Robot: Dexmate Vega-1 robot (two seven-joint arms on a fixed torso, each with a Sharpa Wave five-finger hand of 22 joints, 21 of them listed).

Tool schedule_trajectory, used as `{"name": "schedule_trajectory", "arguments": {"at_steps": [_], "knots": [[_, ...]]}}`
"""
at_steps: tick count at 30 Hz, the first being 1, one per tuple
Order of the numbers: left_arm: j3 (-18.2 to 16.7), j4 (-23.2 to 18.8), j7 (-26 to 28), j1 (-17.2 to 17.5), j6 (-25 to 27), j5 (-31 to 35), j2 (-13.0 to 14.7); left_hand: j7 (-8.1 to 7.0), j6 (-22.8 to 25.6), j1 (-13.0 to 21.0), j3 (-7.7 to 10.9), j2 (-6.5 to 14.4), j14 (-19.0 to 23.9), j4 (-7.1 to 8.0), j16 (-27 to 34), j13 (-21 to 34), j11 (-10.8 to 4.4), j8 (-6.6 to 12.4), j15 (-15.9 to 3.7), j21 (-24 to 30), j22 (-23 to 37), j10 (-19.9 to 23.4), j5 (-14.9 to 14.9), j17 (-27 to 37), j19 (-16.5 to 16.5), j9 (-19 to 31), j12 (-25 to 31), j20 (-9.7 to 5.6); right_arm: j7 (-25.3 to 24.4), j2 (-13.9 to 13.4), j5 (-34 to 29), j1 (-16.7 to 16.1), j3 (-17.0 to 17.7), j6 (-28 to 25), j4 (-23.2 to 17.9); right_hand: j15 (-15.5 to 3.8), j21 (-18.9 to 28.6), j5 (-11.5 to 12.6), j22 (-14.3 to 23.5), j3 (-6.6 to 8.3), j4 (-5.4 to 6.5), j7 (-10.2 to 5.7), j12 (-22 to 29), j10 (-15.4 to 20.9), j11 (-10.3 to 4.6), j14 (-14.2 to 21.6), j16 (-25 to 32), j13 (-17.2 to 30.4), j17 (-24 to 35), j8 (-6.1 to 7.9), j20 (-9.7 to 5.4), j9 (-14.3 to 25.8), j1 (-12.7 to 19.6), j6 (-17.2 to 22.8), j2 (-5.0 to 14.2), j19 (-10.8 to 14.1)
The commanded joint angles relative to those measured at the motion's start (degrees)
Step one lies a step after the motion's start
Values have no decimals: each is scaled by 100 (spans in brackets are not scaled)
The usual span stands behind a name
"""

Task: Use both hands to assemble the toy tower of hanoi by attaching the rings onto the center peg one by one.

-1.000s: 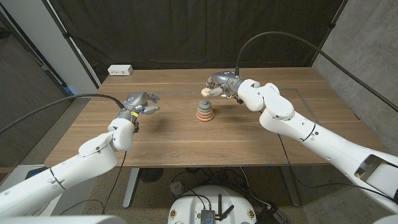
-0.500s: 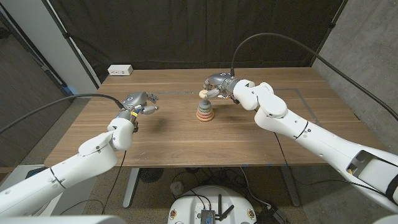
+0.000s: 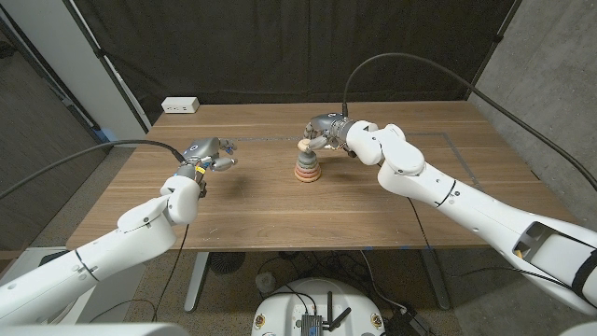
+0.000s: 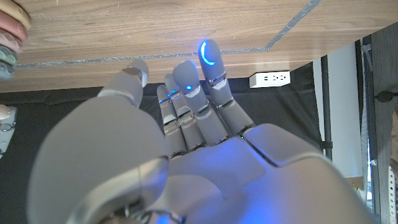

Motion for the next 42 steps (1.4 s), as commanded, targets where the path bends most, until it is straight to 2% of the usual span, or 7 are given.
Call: {"name": "schedule_trajectory", "arguments": {"at_steps": [1,17,42], "knots": [[-3,22,12,-1,-9,-30,-4,4,20,-37,37,-17,61,25,19,24,1,-11,-27,30,10,36,-17,12,69,11,22,-699,15,63,104,86,-104,1,186,-7,-37,38,17,180,156,-302,7,418,-385,38,18,3,18,52,-210,11,-82,365,144,31],[14,19,-8,-23,0,-43,10,33,35,-47,55,-16,57,25,13,8,24,-13,-28,27,6,55,-20,22,70,11,15,-698,-37,46,215,88,-172,-33,265,-7,-42,38,13,189,155,-302,-6,415,-382,37,17,13,17,47,-211,11,-90,373,149,31],[20,26,11,-3,11,-92,12,39,43,-57,79,-17,66,22,6,16,20,-18,-28,30,8,76,-28,22,80,12,20,-699,-29,42,-18,105,-320,-149,326,-7,-46,39,10,203,149,-309,-24,432,-387,35,18,22,18,37,-210,12,-98,385,149,28]]}}
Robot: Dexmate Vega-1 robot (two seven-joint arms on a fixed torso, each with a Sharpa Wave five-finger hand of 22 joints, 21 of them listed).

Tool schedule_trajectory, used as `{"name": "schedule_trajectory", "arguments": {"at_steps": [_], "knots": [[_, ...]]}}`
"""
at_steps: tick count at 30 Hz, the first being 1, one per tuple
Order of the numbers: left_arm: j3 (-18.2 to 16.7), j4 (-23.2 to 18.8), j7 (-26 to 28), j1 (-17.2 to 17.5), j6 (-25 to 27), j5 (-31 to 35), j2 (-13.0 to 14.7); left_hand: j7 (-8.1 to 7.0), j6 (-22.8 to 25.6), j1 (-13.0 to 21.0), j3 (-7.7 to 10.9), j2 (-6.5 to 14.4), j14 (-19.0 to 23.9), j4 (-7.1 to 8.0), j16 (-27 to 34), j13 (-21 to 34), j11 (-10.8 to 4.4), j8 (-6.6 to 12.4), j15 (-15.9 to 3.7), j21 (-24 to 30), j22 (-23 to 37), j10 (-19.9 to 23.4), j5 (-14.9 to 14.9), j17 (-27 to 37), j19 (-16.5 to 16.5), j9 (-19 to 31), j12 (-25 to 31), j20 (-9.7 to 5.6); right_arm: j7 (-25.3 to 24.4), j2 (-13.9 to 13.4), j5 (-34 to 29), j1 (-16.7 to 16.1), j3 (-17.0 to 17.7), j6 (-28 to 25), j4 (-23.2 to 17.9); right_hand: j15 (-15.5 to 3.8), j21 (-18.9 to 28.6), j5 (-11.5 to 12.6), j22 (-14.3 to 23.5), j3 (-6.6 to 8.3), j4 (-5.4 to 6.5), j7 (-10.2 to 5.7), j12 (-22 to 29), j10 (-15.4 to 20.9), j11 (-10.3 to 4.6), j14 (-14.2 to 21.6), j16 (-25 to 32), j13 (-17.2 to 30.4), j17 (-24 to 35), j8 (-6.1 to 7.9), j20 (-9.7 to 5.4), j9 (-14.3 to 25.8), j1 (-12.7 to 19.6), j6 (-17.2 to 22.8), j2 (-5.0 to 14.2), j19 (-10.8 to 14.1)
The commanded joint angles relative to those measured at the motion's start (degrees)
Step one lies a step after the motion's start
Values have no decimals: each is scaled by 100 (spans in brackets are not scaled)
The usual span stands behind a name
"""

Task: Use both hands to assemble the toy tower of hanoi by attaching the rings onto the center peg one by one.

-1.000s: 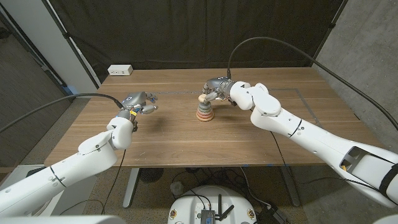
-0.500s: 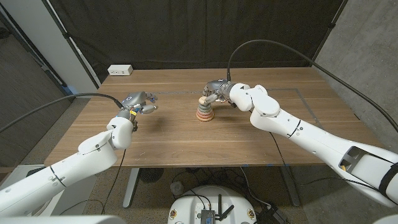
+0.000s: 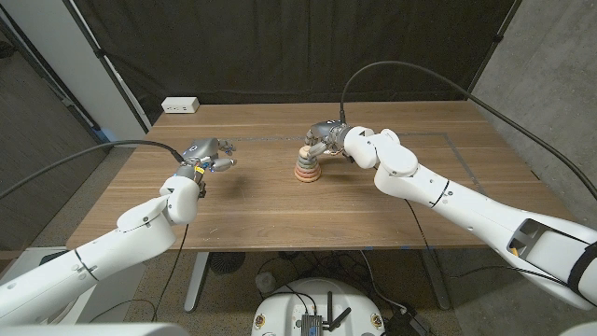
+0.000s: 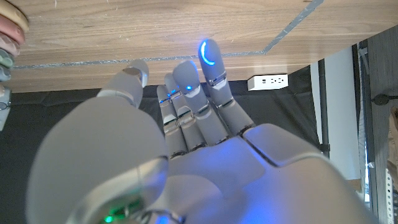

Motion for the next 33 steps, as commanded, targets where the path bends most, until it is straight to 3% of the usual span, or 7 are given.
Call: {"name": "schedule_trajectory", "arguments": {"at_steps": [1,33], "knots": [[20,19,9,-3,-20,-20,-7,38,21,-25,43,13,70,11,2,17,-3,-18,-28,34,10,55,-8,5,31,13,20,-690,47,-10,-101,-22,-52,-86,1,-7,-1,39,10,205,147,-327,6,432,-389,35,18,14,18,47,-210,13,-98,363,149,28],[-9,77,86,44,-107,-79,-18,37,44,-29,77,12,78,9,-2,31,-14,-17,-29,37,10,66,-10,6,37,18,18,-690,113,30,-529,-107,-116,-140,-78,-7,-12,35,4,213,143,-362,-59,310,-388,3,12,41,18,18,-209,23,-133,334,105,-5]]}}
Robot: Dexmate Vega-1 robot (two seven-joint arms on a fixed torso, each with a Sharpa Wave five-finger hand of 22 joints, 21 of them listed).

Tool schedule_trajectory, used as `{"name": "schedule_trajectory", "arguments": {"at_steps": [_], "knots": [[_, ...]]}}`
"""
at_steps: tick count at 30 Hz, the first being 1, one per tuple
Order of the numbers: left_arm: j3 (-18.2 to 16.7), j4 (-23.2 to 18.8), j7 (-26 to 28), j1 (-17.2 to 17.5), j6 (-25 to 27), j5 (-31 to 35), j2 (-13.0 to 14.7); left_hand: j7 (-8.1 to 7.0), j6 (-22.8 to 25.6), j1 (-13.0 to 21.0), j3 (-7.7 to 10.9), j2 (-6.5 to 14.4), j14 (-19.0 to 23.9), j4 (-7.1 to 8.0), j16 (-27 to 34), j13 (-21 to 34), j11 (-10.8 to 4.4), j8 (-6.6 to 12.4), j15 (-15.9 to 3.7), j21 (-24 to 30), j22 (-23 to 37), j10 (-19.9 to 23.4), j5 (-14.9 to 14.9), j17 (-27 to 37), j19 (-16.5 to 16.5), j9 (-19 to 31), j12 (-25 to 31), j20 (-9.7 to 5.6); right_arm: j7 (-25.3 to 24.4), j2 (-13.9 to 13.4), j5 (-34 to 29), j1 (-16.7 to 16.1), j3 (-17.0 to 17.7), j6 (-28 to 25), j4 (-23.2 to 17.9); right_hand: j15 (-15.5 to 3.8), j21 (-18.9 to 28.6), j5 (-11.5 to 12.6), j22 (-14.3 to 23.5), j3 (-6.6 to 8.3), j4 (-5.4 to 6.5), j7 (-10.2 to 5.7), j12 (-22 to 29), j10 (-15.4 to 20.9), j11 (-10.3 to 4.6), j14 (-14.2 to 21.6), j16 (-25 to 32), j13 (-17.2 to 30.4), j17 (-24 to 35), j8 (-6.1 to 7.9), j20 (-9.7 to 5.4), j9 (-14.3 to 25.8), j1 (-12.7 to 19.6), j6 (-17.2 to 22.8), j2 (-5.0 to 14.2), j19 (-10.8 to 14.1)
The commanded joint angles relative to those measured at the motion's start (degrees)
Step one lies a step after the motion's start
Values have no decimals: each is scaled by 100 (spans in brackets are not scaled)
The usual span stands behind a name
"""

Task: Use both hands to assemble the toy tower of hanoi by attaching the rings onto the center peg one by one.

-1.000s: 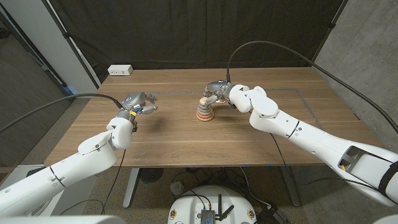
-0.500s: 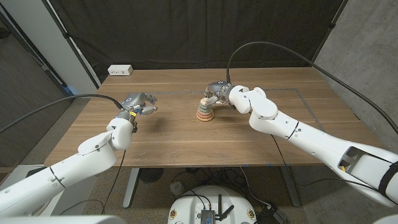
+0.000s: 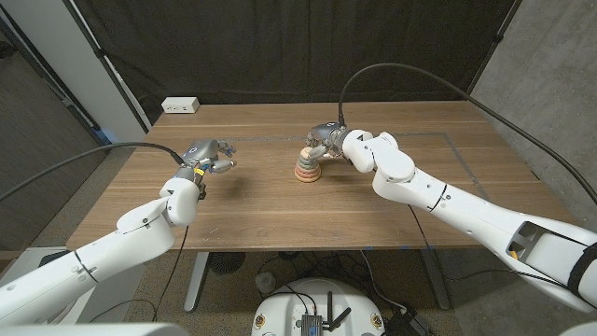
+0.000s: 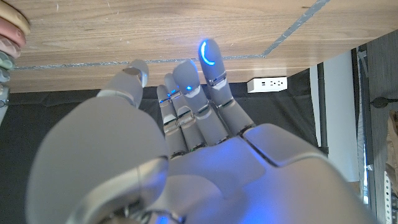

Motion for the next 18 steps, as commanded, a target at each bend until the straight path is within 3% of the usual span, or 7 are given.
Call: {"name": "schedule_trajectory", "arguments": {"at_steps": [1,7,13,18], "knots": [[-7,36,26,4,-48,-17,-13,30,-3,-30,30,11,10,10,-32,20,-21,-19,-8,32,21,55,-10,-13,29,19,19,-690,14,17,-145,-59,10,1,-47,-6,-16,32,1,185,167,-351,-30,281,-356,-1,11,9,18,47,-209,24,-39,351,2,-11],[-17,39,41,14,-60,-17,-11,27,-2,-30,39,11,38,9,-3,17,-13,-20,-8,36,26,65,-9,19,30,20,18,-689,29,9,-207,-98,27,8,-92,-5,-42,-19,-43,153,175,-355,-168,-121,-286,-39,0,-125,15,19,-209,42,-99,295,-80,-40],[-30,22,45,28,-53,-15,0,20,-1,-31,45,14,45,10,3,26,-19,-21,-8,32,19,59,-10,26,29,21,18,-690,126,16,-253,-101,24,16,-96,-4,-52,-66,-69,112,180,-240,-173,-393,-219,-80,-11,-230,17,-68,-209,86,-175,50,-188,-55],[-57,-2,50,53,-38,-17,17,20,0,-34,48,11,40,10,-3,24,-18,-21,-8,34,22,60,-10,21,28,22,16,-689,206,16,-295,-97,19,36,-104,-4,-67,-87,-87,100,176,-258,-172,-579,-212,-119,-17,-295,19,-152,-210,100,-209,-153,-254,-79]]}}
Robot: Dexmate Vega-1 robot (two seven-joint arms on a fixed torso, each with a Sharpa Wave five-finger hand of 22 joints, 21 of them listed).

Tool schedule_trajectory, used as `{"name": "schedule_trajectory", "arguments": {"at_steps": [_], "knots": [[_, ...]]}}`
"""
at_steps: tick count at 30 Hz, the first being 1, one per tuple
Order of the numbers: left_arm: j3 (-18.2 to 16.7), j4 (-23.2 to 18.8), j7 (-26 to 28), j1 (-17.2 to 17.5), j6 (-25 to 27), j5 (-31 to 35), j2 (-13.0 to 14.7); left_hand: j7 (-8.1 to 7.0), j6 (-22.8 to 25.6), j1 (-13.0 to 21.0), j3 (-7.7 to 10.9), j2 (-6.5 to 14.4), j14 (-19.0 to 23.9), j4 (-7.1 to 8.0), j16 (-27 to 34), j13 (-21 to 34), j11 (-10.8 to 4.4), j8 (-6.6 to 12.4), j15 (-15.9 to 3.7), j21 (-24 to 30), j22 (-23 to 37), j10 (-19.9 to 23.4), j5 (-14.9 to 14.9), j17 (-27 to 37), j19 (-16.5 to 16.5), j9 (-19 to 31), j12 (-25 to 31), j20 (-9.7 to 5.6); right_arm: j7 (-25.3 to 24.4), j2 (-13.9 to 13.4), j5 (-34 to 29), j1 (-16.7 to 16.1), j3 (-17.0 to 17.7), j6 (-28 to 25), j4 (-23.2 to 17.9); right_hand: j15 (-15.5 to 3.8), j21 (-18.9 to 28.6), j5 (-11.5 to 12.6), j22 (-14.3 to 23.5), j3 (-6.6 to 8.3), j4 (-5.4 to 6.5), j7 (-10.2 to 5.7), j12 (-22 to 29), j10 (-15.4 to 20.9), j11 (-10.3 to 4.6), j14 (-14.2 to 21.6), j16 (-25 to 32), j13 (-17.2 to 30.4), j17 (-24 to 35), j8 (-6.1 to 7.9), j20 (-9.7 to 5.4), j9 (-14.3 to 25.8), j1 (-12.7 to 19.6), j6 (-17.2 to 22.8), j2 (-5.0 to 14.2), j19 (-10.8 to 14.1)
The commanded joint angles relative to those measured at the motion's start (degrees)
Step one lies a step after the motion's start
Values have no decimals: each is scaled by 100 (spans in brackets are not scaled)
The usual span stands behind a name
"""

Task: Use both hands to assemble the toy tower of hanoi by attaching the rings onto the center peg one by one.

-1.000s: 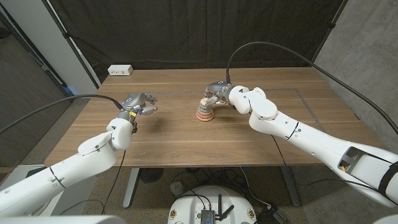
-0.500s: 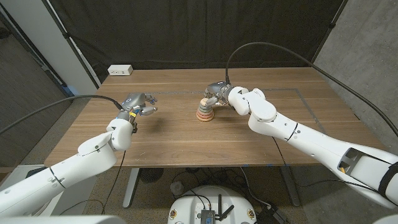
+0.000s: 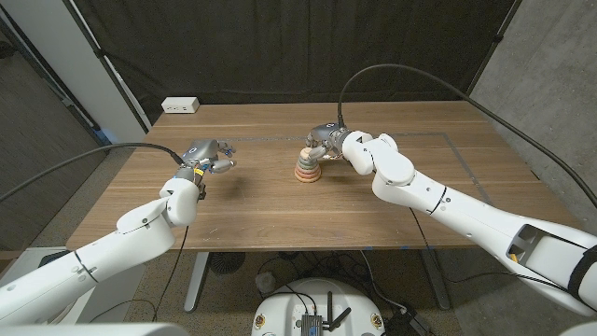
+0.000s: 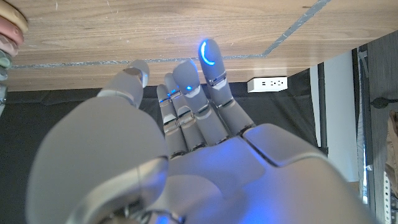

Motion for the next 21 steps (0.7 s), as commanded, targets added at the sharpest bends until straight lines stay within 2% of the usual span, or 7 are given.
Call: {"name": "schedule_trajectory", "arguments": {"at_steps": [1,9,12,17,21], "knots": [[-42,-34,18,41,10,-2,27,7,7,-34,49,11,37,10,-5,12,-11,-23,-9,33,11,40,-10,21,27,22,15,-689,132,6,-113,-22,6,51,-35,-1,-23,-26,8,-2,41,-126,-7,-187,27,-45,-19,-51,20,-69,-209,96,11,-58,-143,-34],[-74,-74,37,85,38,-2,42,4,16,-33,55,10,52,8,2,10,-20,-21,-9,30,4,34,-11,21,28,23,9,-690,317,3,-377,17,-66,69,-66,-1,-26,-74,8,-40,56,22,6,-532,138,-120,-37,-173,19,-260,-206,99,-97,-478,-288,-68],[-85,-88,47,101,50,-4,43,3,14,-31,57,12,30,8,-20,8,-21,-22,-9,35,9,42,-11,-1,33,24,11,-691,368,16,-466,1,-60,45,-83,-2,-42,-93,0,-52,50,29,-1,-684,156,-145,-35,-217,23,-330,-208,104,-129,-644,-355,-101],[-95,-102,56,122,58,-9,42,0,18,-33,63,12,56,8,8,16,-11,-21,-8,35,6,42,-11,29,36,25,13,-691,419,26,-543,-31,-29,54,-102,-1,-52,-137,6,-65,48,97,-7,-931,224,-200,-41,-283,24,-406,-210,123,-175,-863,-447,-137],[-100,-105,69,135,59,-13,34,-3,21,-34,71,13,36,9,-9,31,-19,-20,-9,32,5,39,-11,18,28,26,17,-689,441,22,-607,-76,9,38,-147,0,-73,-153,-10,-65,48,148,0,-991,252,-223,-44,-303,23,-428,-210,132,-185,-941,-470,-167]]}}
